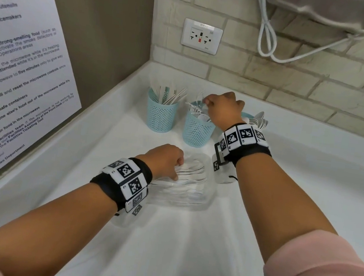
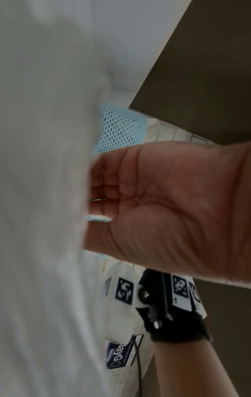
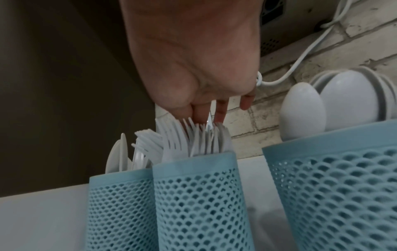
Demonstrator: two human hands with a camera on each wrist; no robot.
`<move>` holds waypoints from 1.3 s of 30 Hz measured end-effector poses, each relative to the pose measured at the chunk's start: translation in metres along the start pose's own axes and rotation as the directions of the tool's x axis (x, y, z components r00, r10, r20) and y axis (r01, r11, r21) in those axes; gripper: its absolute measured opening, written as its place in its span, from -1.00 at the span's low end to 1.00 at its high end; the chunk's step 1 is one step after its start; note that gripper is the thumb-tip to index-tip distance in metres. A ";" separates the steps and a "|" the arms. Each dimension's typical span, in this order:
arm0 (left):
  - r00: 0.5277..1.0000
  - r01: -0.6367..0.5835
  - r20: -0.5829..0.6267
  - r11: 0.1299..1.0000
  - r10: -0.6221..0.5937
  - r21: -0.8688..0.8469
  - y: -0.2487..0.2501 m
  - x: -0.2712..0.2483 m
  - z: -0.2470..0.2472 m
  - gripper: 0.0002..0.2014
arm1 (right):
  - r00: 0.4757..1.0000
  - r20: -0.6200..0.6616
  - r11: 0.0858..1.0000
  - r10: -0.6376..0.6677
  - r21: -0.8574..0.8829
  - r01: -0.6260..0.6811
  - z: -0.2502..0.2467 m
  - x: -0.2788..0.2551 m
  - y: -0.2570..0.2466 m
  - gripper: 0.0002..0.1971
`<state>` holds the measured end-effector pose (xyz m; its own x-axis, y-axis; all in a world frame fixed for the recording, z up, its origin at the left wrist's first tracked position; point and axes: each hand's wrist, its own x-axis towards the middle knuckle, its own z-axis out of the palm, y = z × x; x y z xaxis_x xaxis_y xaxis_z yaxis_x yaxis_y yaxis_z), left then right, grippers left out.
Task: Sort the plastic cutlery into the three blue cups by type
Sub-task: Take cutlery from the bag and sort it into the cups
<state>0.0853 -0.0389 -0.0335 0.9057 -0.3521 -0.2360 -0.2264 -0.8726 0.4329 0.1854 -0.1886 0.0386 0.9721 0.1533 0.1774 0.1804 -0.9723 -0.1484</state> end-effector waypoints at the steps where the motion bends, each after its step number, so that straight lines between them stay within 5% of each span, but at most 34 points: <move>1: 1.000 0.009 -0.003 1.000 -0.009 0.016 0.001 0.000 0.000 -0.55 | 0.998 0.054 1.000 0.006 -0.021 -0.005 -0.003 0.000 -0.002 -0.64; 4: 1.000 0.028 -0.010 0.997 -0.028 0.068 0.002 -0.001 0.001 -0.53 | 0.993 0.115 1.000 -0.005 -0.009 0.006 -0.009 -0.004 -0.006 -0.63; 9: 0.999 0.046 -0.024 0.991 -0.043 0.129 0.003 -0.002 0.002 -0.50 | 0.990 -0.127 0.941 0.054 0.340 -0.007 -0.032 -0.024 -0.014 -0.72; 11: 0.998 0.059 -0.011 0.986 -0.058 0.154 0.003 -0.003 0.002 -0.50 | 0.994 0.102 0.902 0.031 0.427 -0.072 -0.047 -0.037 -0.012 -0.79; 14: 0.997 0.064 0.022 0.970 -0.071 0.233 0.004 -0.003 0.002 -0.58 | 0.840 0.538 0.968 -0.068 0.240 -0.075 -0.056 -0.061 -0.011 -0.79; 18: 0.997 0.049 0.046 0.960 -0.065 0.276 0.004 -0.002 0.002 -0.56 | 0.716 0.698 1.000 0.006 0.016 -0.024 -0.020 -0.078 -0.005 -0.72; 23: 0.998 0.050 0.028 0.962 -0.060 0.270 0.003 -0.002 0.003 -0.60 | 0.792 0.610 0.996 0.013 0.066 -0.067 0.005 -0.100 -0.003 -0.55; 29: 0.999 0.039 -0.012 0.967 -0.038 0.253 -0.001 -0.003 0.003 -0.62 | 0.880 0.475 0.990 0.029 0.105 -0.090 0.006 -0.106 0.004 -0.59; 39: 0.997 0.048 0.052 0.998 -0.050 0.039 -0.001 -0.004 -0.002 -0.56 | 0.846 0.530 0.951 0.063 0.226 -0.212 0.000 -0.102 0.015 -0.54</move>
<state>0.0827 -0.0357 -0.0315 0.8961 -0.3254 -0.3017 -0.1968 -0.9008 0.3870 0.0895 -0.2193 0.0187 0.9130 0.1618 -0.3745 -0.0010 -0.9171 -0.3986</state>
